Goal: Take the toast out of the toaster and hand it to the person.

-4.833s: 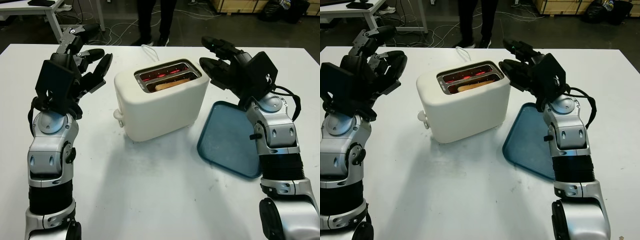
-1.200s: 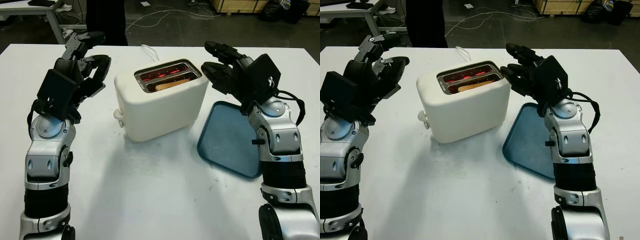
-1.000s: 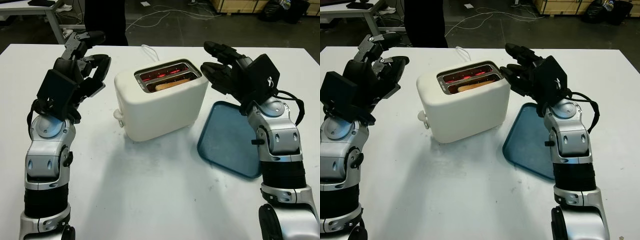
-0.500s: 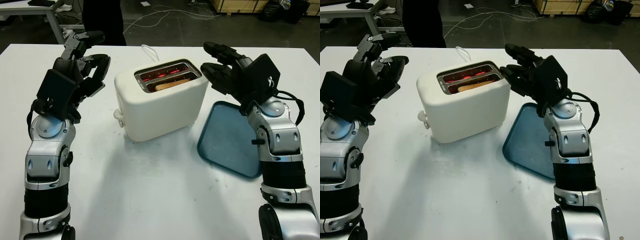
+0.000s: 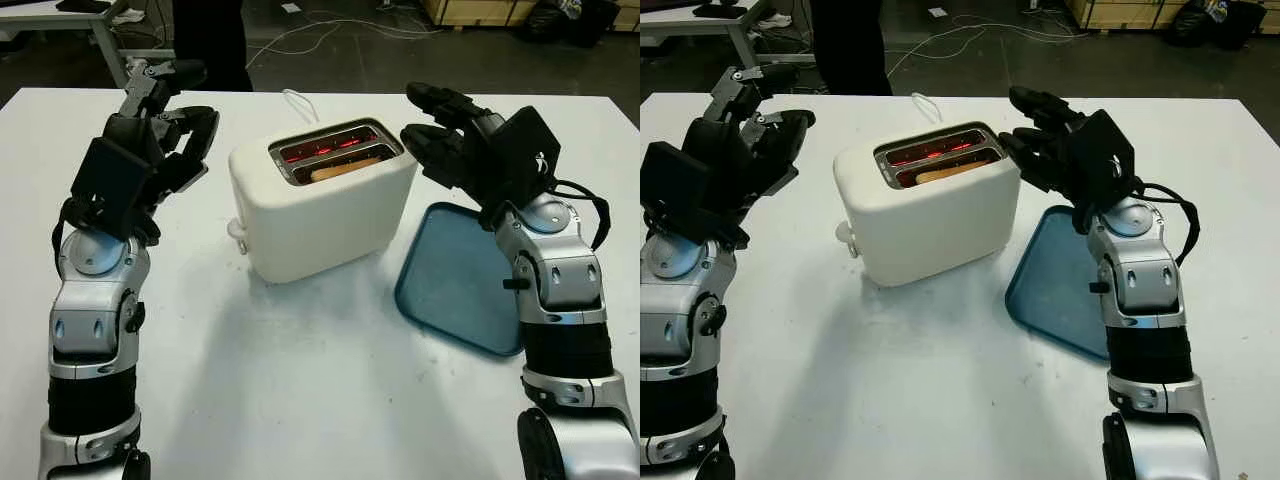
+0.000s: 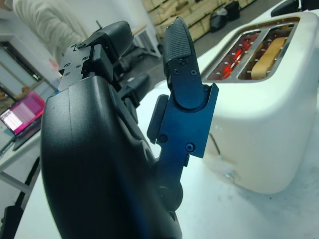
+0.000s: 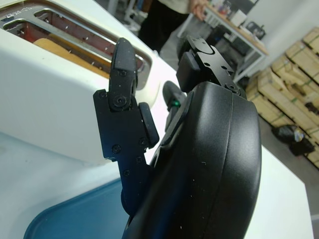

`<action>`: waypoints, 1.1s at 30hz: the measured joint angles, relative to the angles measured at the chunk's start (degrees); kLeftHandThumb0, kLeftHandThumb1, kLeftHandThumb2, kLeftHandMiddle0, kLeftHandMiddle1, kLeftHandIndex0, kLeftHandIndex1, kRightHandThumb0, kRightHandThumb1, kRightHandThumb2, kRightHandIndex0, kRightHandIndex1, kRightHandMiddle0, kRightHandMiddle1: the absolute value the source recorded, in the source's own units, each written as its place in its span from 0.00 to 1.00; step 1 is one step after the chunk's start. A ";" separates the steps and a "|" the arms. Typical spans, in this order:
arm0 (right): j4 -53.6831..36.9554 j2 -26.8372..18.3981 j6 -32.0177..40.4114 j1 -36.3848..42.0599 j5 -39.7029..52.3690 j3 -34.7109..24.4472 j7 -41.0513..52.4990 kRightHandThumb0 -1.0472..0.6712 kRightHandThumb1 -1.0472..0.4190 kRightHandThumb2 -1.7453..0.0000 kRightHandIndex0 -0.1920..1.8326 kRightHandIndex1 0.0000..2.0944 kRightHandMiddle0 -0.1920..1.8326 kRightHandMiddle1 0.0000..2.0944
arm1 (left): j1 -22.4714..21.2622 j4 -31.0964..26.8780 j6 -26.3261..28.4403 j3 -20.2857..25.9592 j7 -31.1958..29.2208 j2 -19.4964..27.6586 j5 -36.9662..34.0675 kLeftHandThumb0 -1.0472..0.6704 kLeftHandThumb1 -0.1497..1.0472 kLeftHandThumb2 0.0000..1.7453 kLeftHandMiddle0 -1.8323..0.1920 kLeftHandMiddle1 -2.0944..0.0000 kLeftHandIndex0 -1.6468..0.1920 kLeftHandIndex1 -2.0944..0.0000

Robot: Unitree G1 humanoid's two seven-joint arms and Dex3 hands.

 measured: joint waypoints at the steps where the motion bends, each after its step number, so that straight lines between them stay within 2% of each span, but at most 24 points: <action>1: 0.00 0.00 0.00 0.00 -0.03 0.01 0.00 0.37 0.09 0.78 0.11 0.31 0.27 0.01 | 0.00 0.00 -0.01 -0.04 0.01 0.00 0.00 0.31 0.89 0.27 0.91 0.48 0.90 0.53; 33: 0.18 0.03 -0.04 0.00 -0.01 0.34 -0.08 0.37 0.09 0.79 0.11 0.31 0.28 0.01 | 0.00 -0.37 0.61 0.90 0.44 -0.01 -0.67 0.31 0.89 0.25 0.91 0.49 0.90 0.55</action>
